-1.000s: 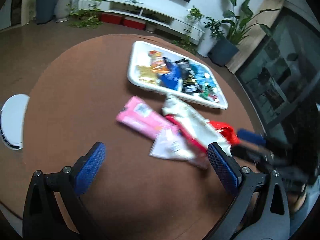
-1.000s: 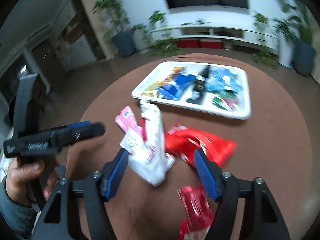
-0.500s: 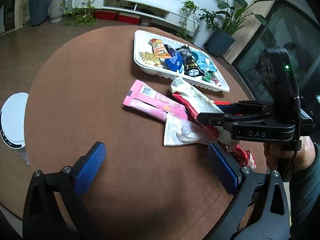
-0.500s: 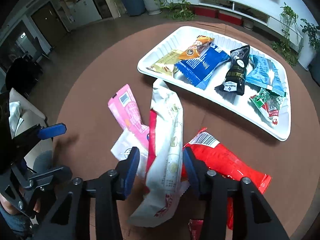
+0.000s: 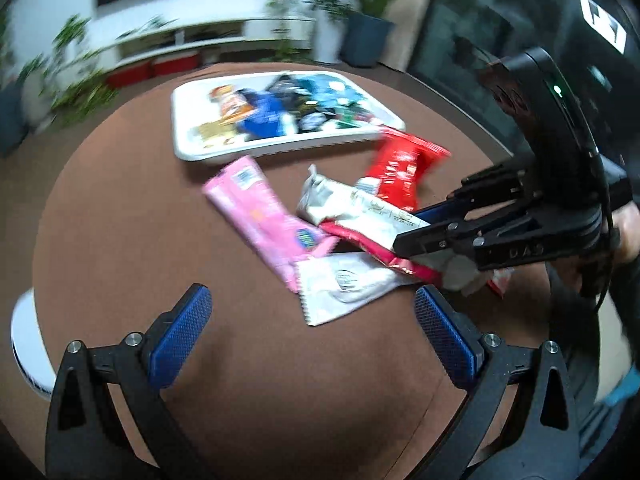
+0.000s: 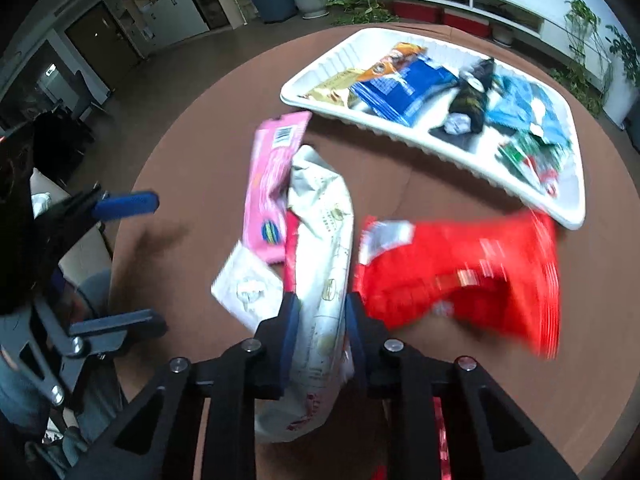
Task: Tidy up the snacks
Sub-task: 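Grasp the long white-red packet with the right tool, then grasp the clear packet with orange print with the left tool while the right tool holds the white-red packet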
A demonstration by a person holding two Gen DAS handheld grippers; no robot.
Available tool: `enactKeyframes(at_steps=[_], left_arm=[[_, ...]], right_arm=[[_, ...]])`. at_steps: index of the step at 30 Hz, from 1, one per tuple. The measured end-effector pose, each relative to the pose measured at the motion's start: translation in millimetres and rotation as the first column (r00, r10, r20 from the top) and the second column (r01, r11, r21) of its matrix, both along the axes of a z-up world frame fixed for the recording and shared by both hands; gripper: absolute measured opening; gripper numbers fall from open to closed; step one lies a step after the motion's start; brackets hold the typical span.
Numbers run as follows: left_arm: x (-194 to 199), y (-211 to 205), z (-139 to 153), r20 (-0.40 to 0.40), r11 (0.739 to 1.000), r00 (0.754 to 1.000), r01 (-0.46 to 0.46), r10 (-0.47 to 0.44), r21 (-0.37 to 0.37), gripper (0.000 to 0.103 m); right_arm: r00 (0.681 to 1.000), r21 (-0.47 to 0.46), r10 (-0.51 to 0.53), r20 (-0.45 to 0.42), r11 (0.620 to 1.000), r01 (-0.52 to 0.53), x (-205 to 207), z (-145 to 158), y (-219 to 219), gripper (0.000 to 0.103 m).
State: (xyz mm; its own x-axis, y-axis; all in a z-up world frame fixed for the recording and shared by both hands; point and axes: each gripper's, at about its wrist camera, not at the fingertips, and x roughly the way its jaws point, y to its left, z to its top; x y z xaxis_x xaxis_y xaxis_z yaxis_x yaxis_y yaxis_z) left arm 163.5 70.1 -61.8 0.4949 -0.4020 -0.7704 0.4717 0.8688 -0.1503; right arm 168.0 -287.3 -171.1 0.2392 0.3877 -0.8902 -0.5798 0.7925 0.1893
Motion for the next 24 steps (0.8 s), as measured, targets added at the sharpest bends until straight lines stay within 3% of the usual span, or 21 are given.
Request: enactKeyframes(at_steps=[5, 10, 19, 24], left_arm=[[0, -33, -8, 0.015, 0.981, 0.985, 0.167, -0.169, 0.095, 0.102], [7, -68, -18, 0.017, 0.925, 0.947, 0.309, -0.321, 0.223, 0.102], [23, -107, -21, 0.005, 0.78, 0.853, 0.475, -0.522, 0.408, 0.102], [29, -121, -37, -0.094, 0.677, 0.791, 0.572, -0.604, 0.463, 0.103]], right_arm=[[0.997, 0.02, -0.074, -0.019, 0.997, 0.074, -22, -7, -33, 0.023], [0.985, 0.06, -0.169, -0.025, 0.984, 0.17, -34, -10, -61, 0.023], [0.964, 0.09, -0.261, -0.043, 0.96, 0.264, -31, -10, -72, 0.025], [0.954, 0.12, -0.288, -0.085, 0.948, 0.296, -24, -13, -79, 0.027]])
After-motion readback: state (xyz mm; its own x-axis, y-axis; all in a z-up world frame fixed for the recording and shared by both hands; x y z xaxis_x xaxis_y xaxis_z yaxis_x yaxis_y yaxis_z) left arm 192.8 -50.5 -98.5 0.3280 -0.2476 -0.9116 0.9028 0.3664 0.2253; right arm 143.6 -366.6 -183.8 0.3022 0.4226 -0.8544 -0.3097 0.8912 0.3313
